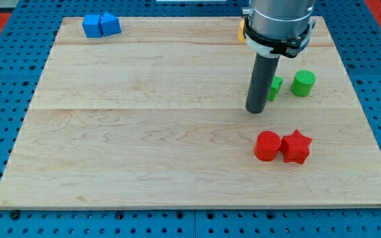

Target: Push the green circle into the green star

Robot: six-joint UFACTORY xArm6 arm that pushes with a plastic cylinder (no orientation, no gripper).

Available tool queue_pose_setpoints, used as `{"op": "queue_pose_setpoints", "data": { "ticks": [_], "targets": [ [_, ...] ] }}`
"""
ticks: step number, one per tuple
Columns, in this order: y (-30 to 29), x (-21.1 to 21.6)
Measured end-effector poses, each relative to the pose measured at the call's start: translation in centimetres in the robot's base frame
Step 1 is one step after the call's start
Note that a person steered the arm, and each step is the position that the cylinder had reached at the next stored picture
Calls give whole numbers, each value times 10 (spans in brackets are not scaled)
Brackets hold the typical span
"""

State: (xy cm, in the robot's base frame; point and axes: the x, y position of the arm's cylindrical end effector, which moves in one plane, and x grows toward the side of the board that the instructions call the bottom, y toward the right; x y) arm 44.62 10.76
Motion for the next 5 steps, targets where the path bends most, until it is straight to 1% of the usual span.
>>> {"op": "queue_pose_setpoints", "data": {
  "ticks": [1,2,3,4,5],
  "targets": [
    [18,-2],
    [79,-4],
    [133,-23],
    [136,-62],
    [83,-73]
  ]
}}
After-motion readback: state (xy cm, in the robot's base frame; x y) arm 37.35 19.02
